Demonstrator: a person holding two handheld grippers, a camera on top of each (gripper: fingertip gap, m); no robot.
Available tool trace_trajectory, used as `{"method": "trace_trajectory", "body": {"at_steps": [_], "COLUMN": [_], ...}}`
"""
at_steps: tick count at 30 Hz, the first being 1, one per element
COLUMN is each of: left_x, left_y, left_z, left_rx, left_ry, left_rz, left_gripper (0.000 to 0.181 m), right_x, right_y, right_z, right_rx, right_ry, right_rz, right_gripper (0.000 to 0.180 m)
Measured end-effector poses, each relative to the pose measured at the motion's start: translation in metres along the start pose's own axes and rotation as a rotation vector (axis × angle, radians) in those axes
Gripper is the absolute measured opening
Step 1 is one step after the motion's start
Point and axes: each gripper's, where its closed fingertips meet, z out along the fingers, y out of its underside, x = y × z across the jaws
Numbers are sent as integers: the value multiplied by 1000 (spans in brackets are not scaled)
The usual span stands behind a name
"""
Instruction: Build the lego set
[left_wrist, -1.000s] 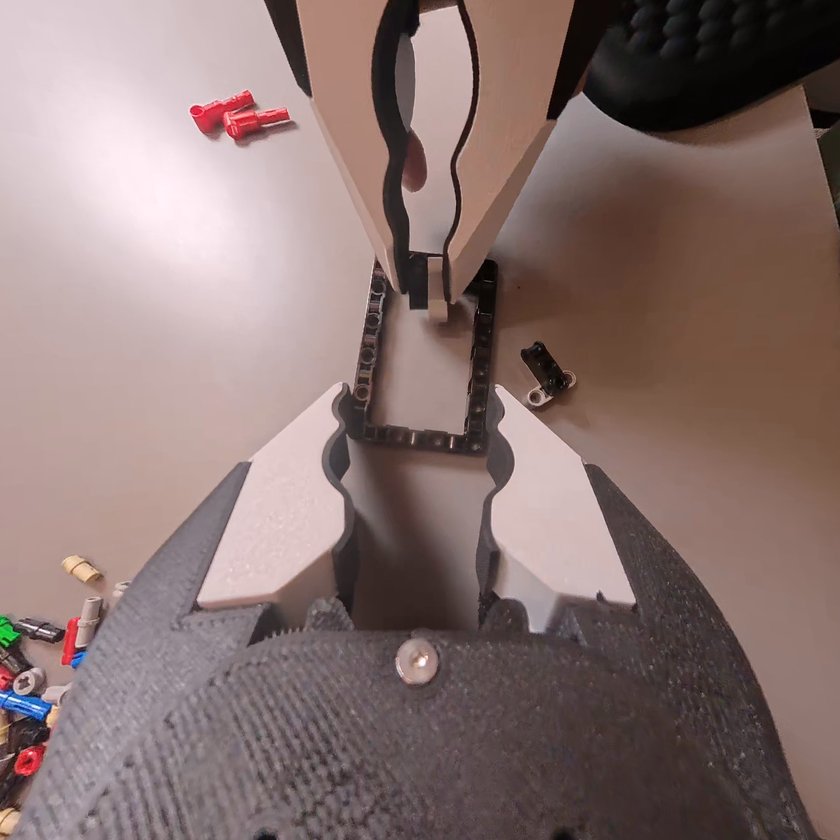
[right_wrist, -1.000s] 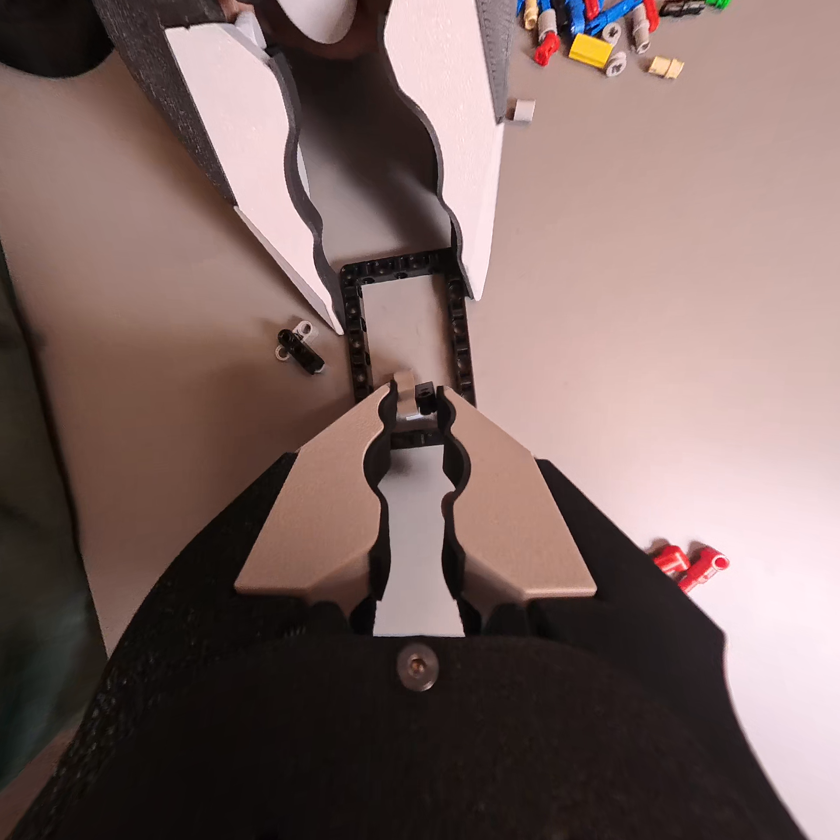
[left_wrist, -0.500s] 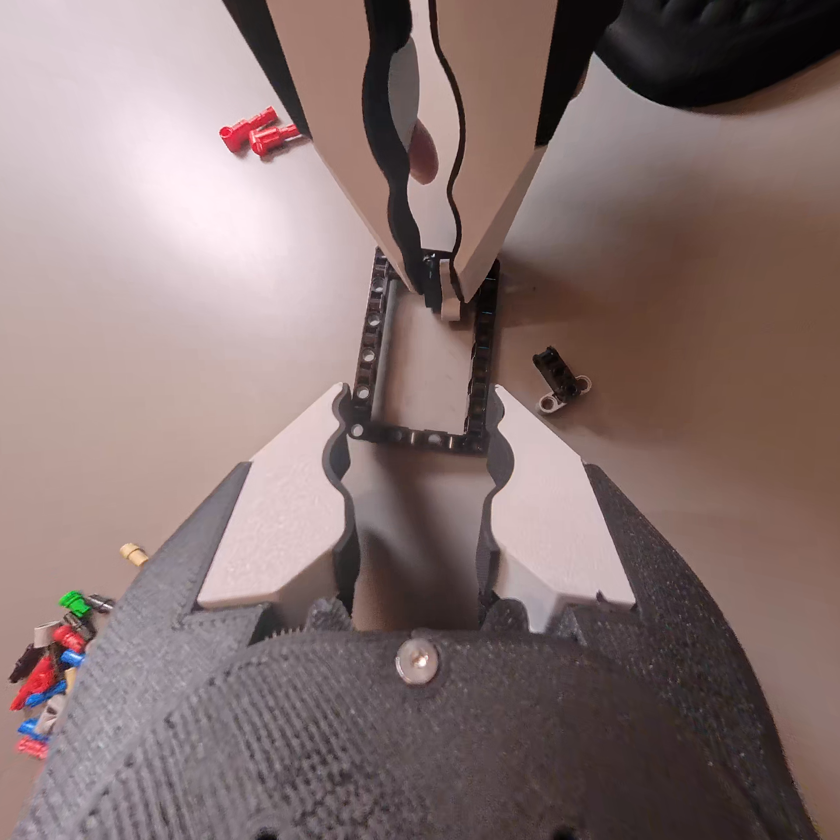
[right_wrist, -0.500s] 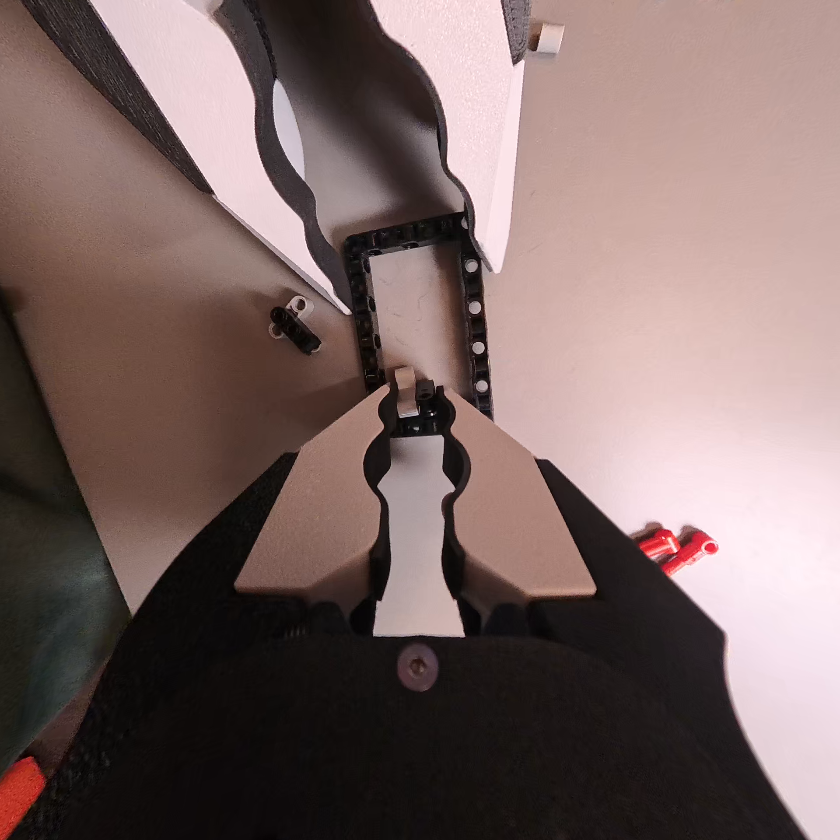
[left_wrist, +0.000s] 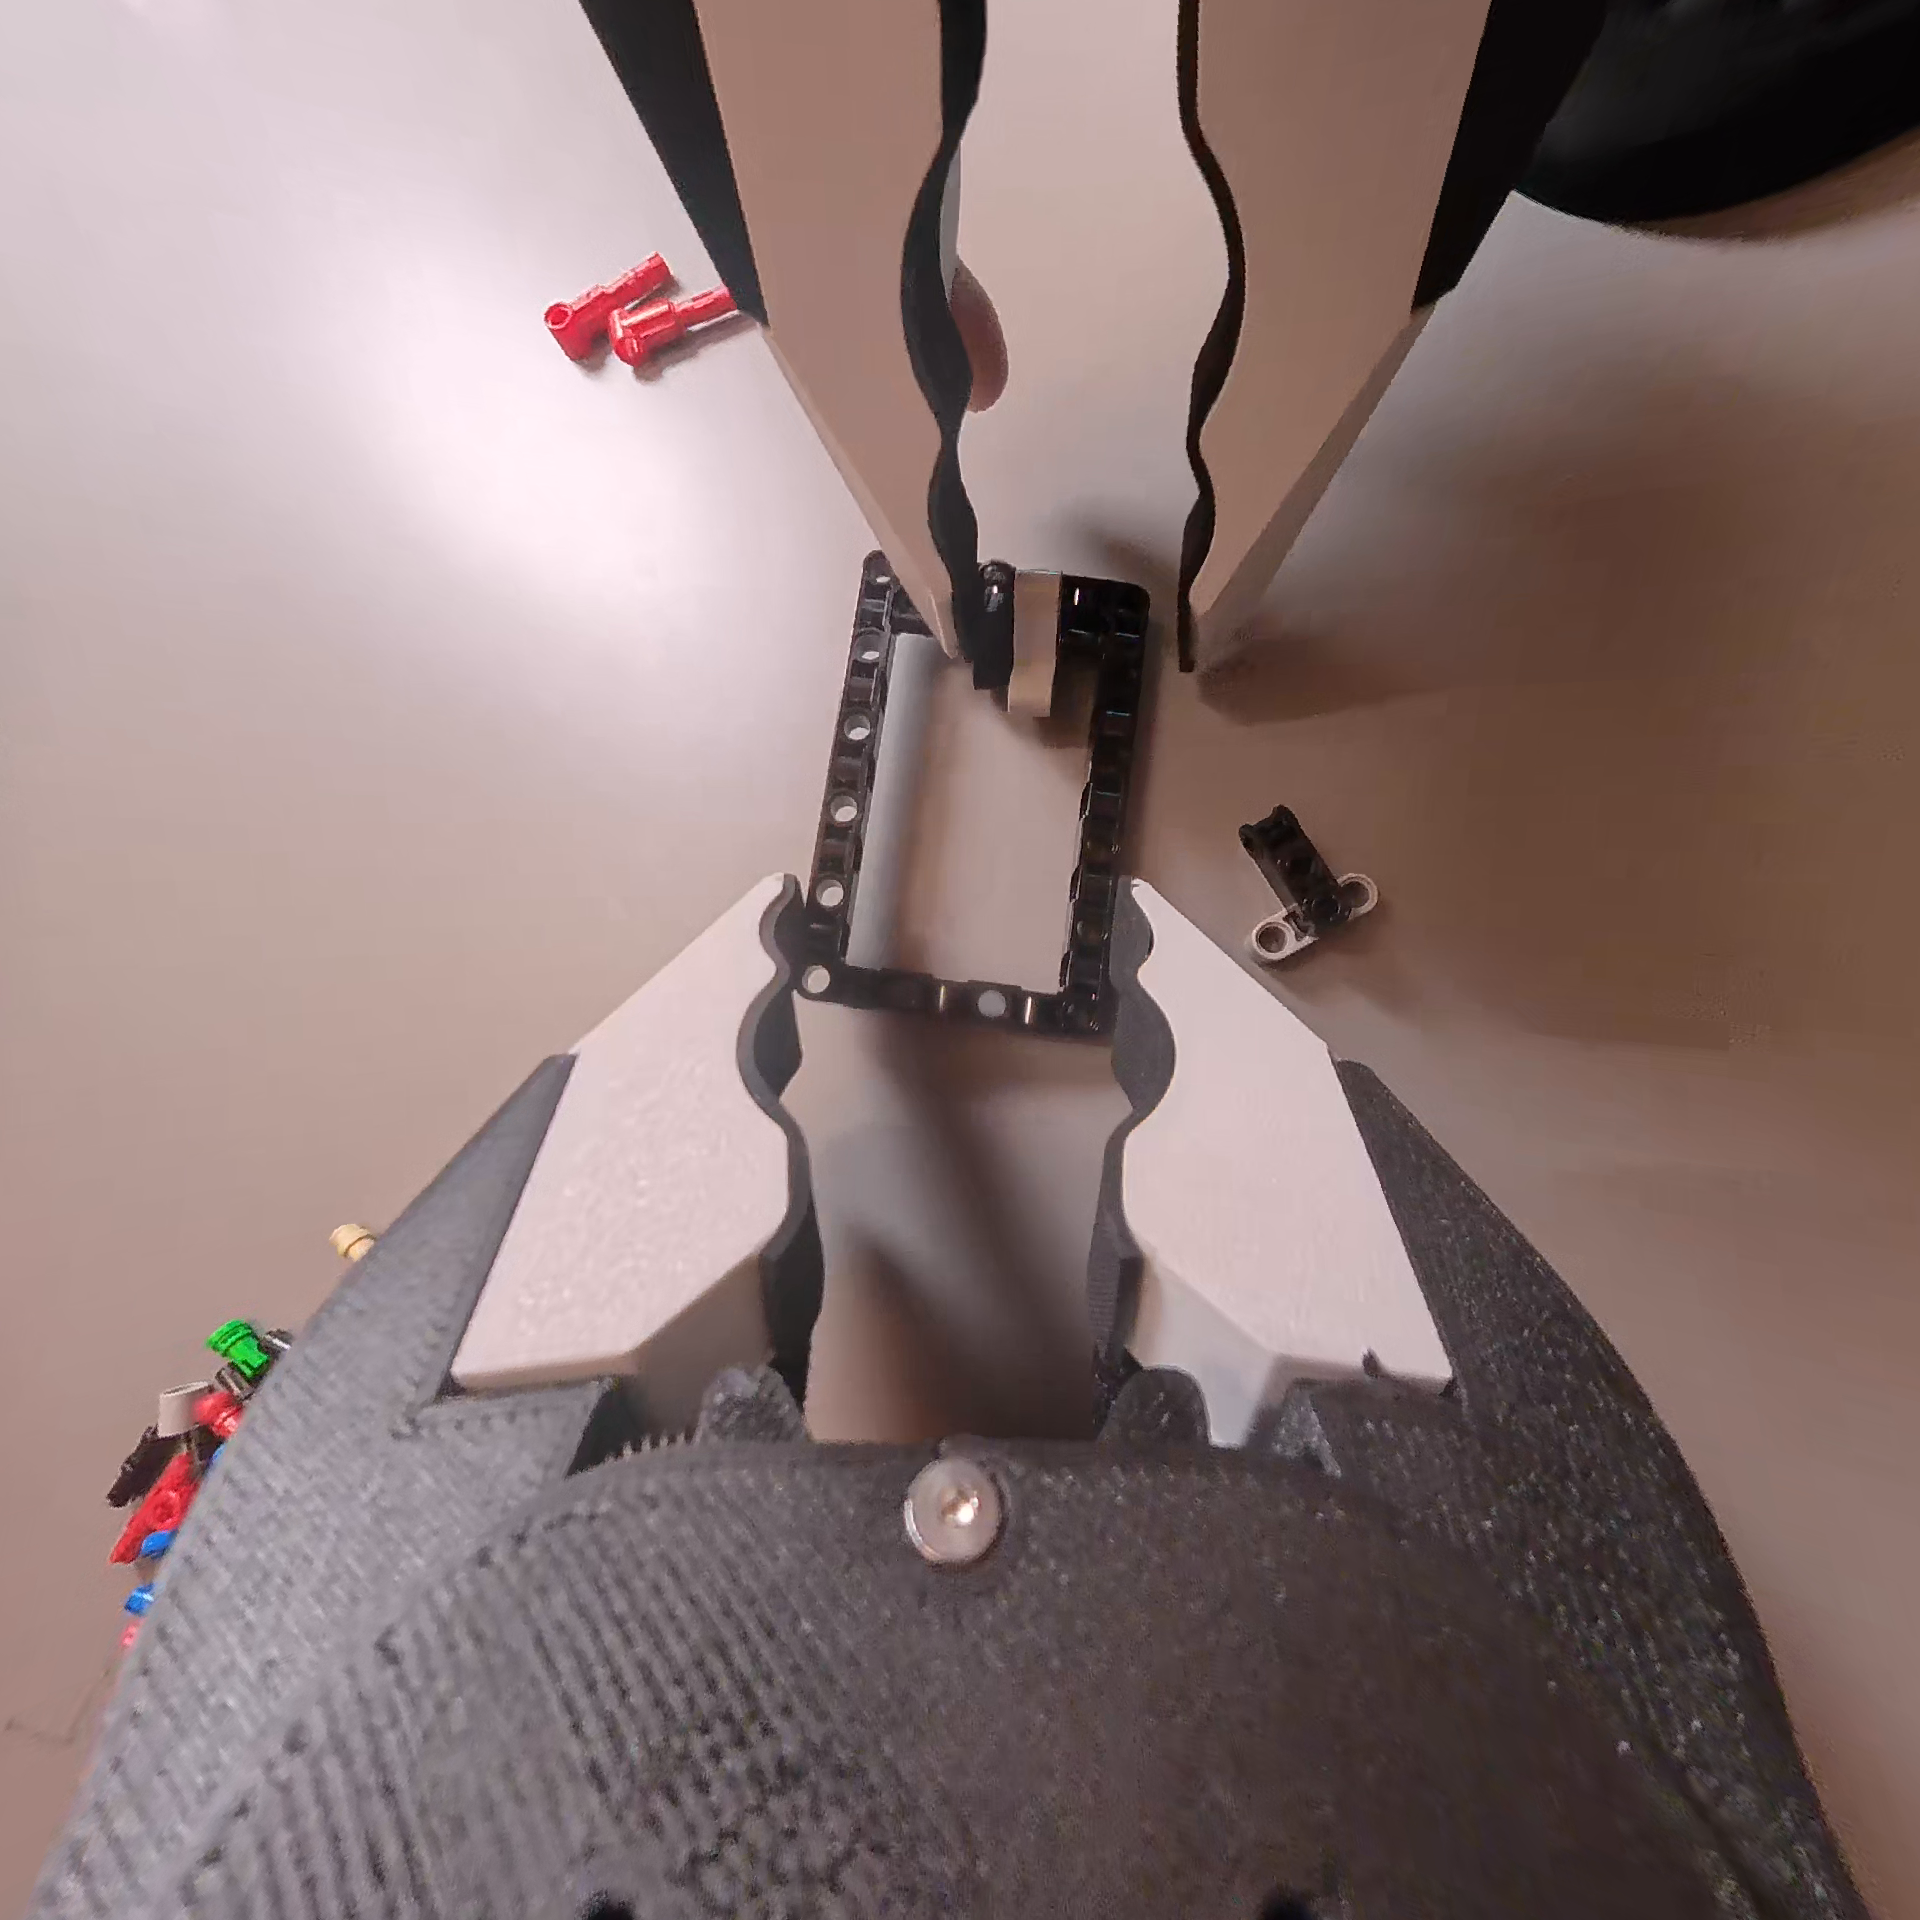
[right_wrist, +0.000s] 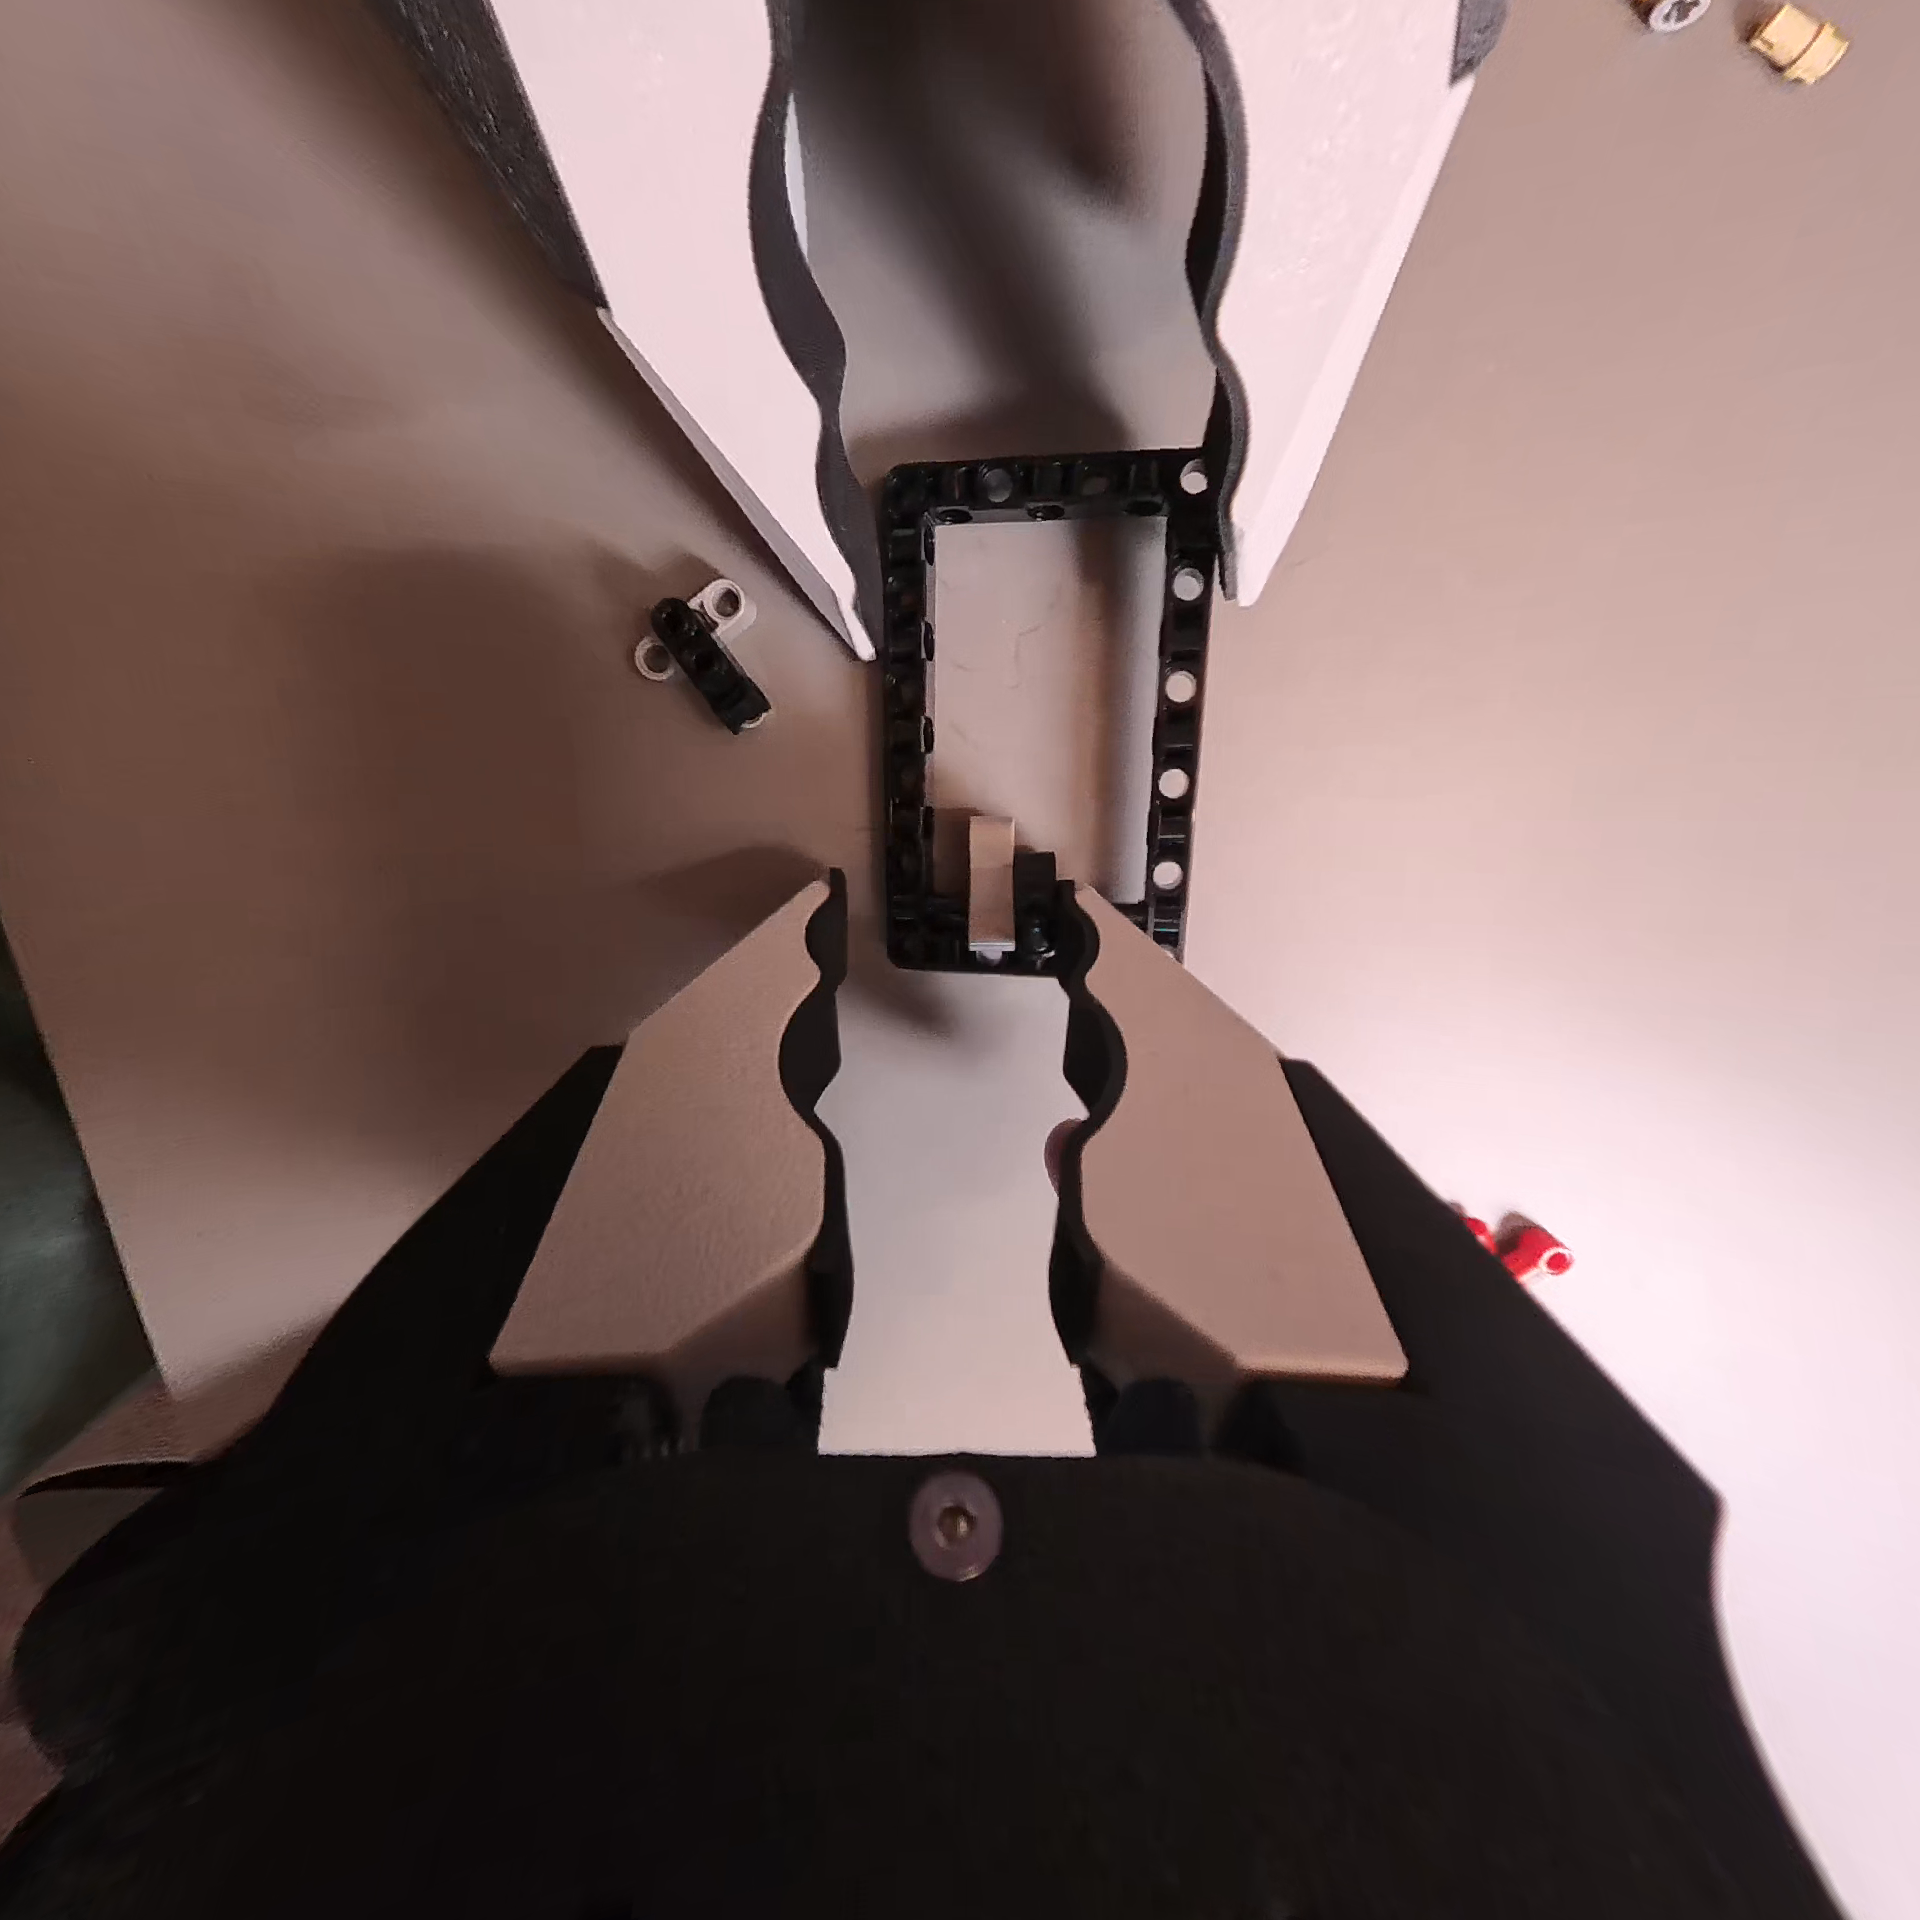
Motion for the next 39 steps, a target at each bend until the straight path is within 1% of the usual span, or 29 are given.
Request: {"method": "trace_trajectory", "body": {"at_steps": [8,12,16,18,21,24,25,26,28,30,32,35,39], "left_x": [-1,-3,-2,-3,-2,-4,-3,-4,-7,-10,-15,-23,-34], "left_y": [1,2,3,3,4,5,5,6,6,7,7,7,5], "left_z": [1,2,2,2,1,1,1,0,0,-1,-2,-4,-5], "left_rx": [-13,-13,-12,-10,-9,-10,-10,-9,-12,-11,-9,-7,5], "left_ry": [-1,9,24,26,31,30,33,31,14,-10,-44,-102,-190], "left_rz": [-42,-79,-102,-96,-85,-88,-88,-86,-76,-58,-37,1,45], "left_gripper": [59,59,59,59,59,59,59,59,59,59,59,59,59], "right_x": [5,5,4,6,3,5,8,9,10,9,11,20,32], "right_y": [-1,-1,0,3,3,2,1,-1,-1,-5,-7,-9,-13], "right_z": [1,2,3,3,2,2,1,0,-1,0,1,1,-11], "right_rx": [-28,-28,-37,-46,-42,-68,-80,-96,-143,-150,-150,-109,8], "right_ry": [73,89,82,49,-80,-169,-177,-185,-194,-191,-163,-73,72], "right_rz": [-27,-25,-41,-31,34,73,79,75,44,22,12,1,29], "right_gripper": [30,30,34,32,30,27,18,16,18,21,20,19,19]}}
